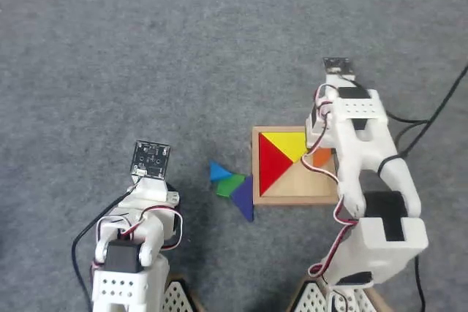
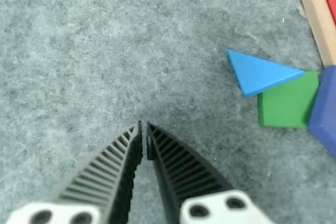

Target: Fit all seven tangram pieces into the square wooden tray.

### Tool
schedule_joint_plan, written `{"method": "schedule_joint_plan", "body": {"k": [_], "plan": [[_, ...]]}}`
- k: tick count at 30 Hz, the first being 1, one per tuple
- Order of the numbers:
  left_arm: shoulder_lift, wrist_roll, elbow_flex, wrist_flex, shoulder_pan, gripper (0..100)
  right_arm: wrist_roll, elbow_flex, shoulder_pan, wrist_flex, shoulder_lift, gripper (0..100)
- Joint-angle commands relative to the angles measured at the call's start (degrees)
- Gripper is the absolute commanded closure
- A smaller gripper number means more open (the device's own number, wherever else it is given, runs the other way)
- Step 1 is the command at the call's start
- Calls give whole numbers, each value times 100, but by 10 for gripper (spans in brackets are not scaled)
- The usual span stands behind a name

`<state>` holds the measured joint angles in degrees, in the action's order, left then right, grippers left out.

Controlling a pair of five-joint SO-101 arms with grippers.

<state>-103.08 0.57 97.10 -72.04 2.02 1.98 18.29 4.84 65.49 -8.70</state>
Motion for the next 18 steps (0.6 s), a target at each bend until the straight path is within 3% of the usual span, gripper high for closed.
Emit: {"method": "schedule_joint_plan", "body": {"k": [1,18], "plan": [[-114,-44,-66,-35,35,985,53,-193,40,-101,66,990],[-114,-44,-66,-35,35,985,44,114,110,-84,75,988]]}}
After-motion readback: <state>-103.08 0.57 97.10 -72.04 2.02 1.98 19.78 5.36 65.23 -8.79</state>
